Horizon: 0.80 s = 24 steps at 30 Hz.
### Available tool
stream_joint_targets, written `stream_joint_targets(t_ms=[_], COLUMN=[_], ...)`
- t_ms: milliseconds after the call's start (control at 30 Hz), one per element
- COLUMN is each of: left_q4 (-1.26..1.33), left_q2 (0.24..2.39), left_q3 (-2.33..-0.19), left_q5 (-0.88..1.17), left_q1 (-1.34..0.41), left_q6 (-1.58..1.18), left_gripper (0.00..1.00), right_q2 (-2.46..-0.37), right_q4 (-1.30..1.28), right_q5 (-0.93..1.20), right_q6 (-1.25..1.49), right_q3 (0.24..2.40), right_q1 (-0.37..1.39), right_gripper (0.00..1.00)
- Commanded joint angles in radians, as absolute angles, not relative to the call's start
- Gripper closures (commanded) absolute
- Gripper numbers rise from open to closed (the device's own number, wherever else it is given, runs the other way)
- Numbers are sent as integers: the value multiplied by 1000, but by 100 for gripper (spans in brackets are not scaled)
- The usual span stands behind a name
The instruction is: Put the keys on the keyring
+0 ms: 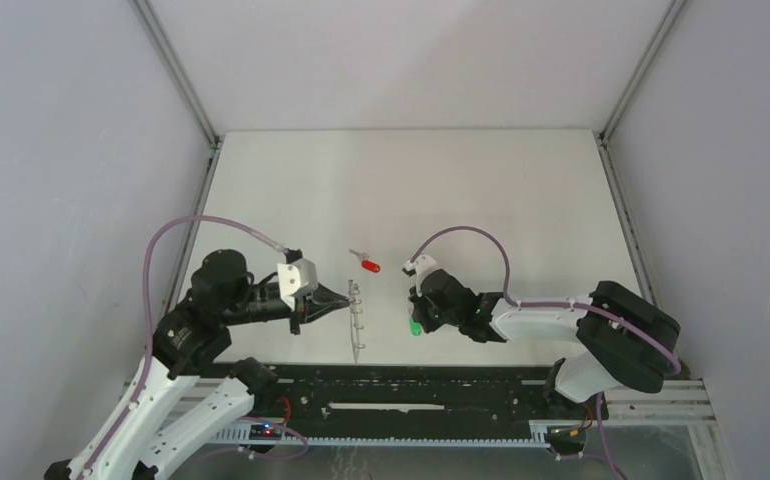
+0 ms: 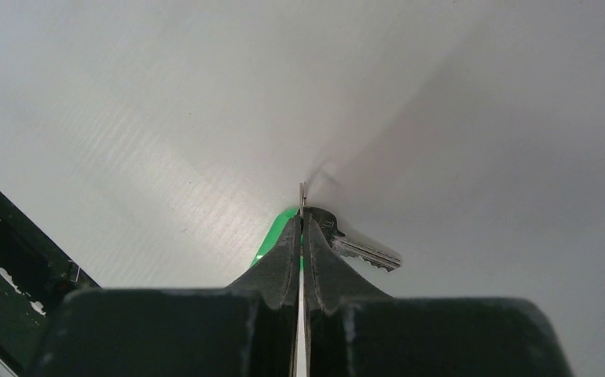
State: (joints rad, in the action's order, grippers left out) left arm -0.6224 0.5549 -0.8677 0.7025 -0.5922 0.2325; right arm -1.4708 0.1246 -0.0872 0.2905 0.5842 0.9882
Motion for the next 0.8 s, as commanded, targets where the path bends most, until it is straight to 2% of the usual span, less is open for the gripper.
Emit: stream_joint_targets(t_ms=[0, 367, 500, 667, 767], left_q4=[-578, -591, -604, -605, -599], left_q2=[560, 553, 548, 542, 544], left_q3=[-904, -890, -858, -825, -819], left_q5=[703, 693, 676, 650, 637], left_q1=[-587, -587, -586, -587, -588], left_q6=[219, 234, 265, 300, 320], left_gripper=[100, 100, 100, 100, 100], right_q2=[-1466, -1384, -1259, -1044, -986], right_q4=[165, 163, 90, -75, -181], right_q5=[-133, -144, -135, 3, 82], right_q6=[291, 256, 225, 237, 244], right_q3=[581, 574, 574, 613, 689], right_q1=[983, 1004, 1047, 1092, 1124], right_gripper=[98, 100, 100, 100, 100])
